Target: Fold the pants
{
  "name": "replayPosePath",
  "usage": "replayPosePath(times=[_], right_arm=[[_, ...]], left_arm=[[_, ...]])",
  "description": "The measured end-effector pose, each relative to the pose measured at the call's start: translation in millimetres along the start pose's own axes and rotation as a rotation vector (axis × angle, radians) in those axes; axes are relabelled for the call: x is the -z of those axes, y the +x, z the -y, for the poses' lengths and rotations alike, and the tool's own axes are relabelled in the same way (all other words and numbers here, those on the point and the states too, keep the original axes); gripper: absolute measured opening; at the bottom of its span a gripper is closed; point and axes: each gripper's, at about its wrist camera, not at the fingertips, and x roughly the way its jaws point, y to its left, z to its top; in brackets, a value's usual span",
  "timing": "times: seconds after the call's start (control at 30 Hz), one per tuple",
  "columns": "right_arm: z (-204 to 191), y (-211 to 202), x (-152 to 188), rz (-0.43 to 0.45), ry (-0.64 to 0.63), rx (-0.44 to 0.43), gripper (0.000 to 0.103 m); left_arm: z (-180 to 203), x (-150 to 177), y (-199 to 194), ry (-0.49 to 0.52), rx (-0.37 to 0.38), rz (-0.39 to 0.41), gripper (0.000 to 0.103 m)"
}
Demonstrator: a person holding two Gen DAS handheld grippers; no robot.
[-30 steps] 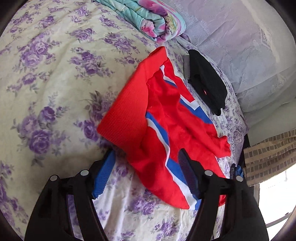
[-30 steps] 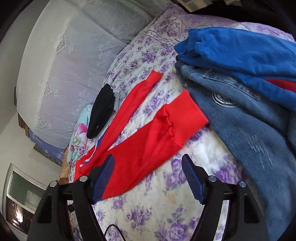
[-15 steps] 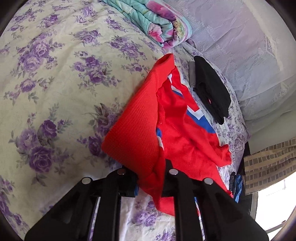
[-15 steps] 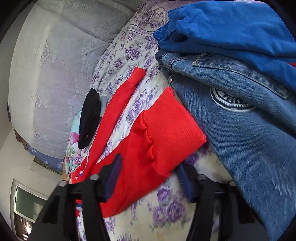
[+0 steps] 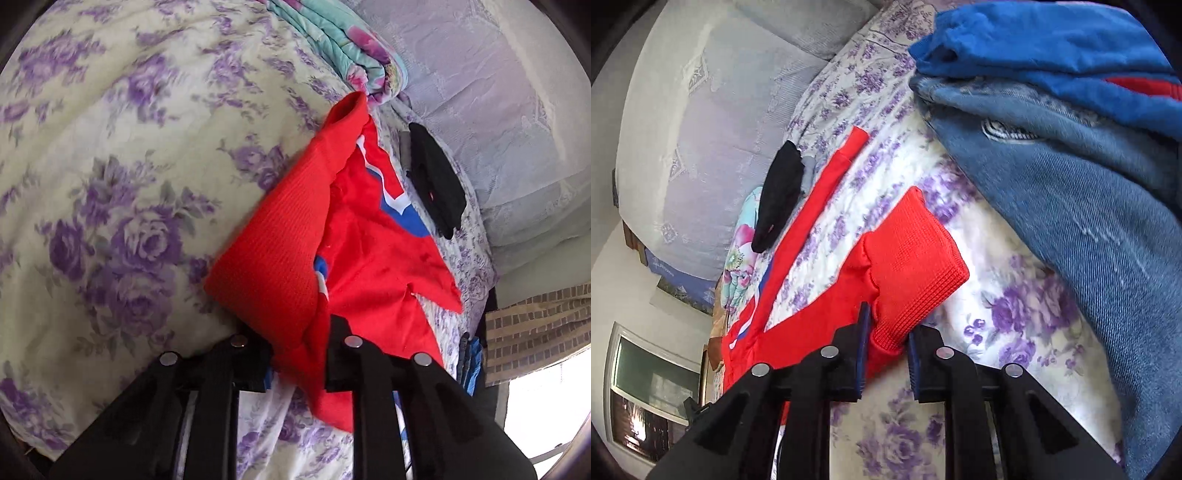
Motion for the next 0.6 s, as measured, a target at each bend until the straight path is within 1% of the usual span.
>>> replayPosePath(times=[0.03, 0.07, 0.1, 0.13, 0.17, 0.2, 0.23, 0.27, 0.3, 0.33, 0.37, 0.4, 0.47, 0.57, 0.6], right_arm=[[0.5, -2.3, -0.2, -0.003, 0.010, -0.005, 0.020], [-0.6, -5.6, -1.6, -0.002, 0.016, 0.001, 0.026], [-2.5, -14.0, -3.2, 0.023, 0.015, 0.018, 0.036], [-3.9, -24.3, -4.2, 0.067, 0.006, 0.049, 0.042], [-5.8, -36.2, -5.2, 0.119, -0.007, 0.088, 0.052], [-7.9, -46.7, -5.9, 0.163, -0.020, 0.112, 0.052], [-10.6, -55.0, -6.2, 0.204, -0.031, 0.131, 0.052], [-15.4, -61.6, -5.3, 0.246, -0.050, 0.147, 0.054], [-21.7, -63.7, -5.1, 0.270, -0.080, 0.155, 0.054], [-32.6, -60.7, -3.1, 0.274, -0.126, 0.150, 0.054], [-43.6, -54.3, -0.6, 0.261, -0.170, 0.139, 0.054], [-54.4, -45.0, 1.8, 0.237, -0.212, 0.127, 0.054], [-79.9, -17.7, 9.7, 0.169, -0.299, 0.093, 0.054], [-114.1, 18.0, 27.8, 0.083, -0.403, 0.042, 0.054], [-122.4, 30.6, 32.9, 0.046, -0.431, 0.031, 0.055]], left_arm=[[-1.8, -0.5, -1.7, -0.003, 0.022, 0.004, 0.018], [-1.5, -1.2, -4.9, 0.001, 0.033, 0.005, 0.020], [-1.0, -1.1, -9.9, 0.004, 0.030, 0.013, 0.023], [0.4, -1.5, -16.4, 0.015, 0.020, 0.028, 0.031], [2.3, -2.3, -23.3, 0.033, 0.004, 0.042, 0.038], [4.7, -3.4, -31.8, 0.054, -0.022, 0.064, 0.042], [6.3, -5.3, -40.9, 0.070, -0.058, 0.102, 0.055], [7.7, -6.9, -51.1, 0.082, -0.112, 0.157, 0.069], [10.1, -9.8, -61.2, 0.092, -0.167, 0.223, 0.073], [14.1, -13.9, -68.7, 0.104, -0.216, 0.279, 0.074], [19.6, -19.8, -72.1, 0.119, -0.243, 0.306, 0.074], [26.2, -26.8, -71.8, 0.136, -0.239, 0.311, 0.074], [41.7, -41.5, -61.7, 0.188, -0.216, 0.283, 0.074], [65.0, -61.9, -32.8, 0.276, -0.251, 0.254, 0.075], [71.0, -70.1, -20.7, 0.300, -0.264, 0.240, 0.075]])
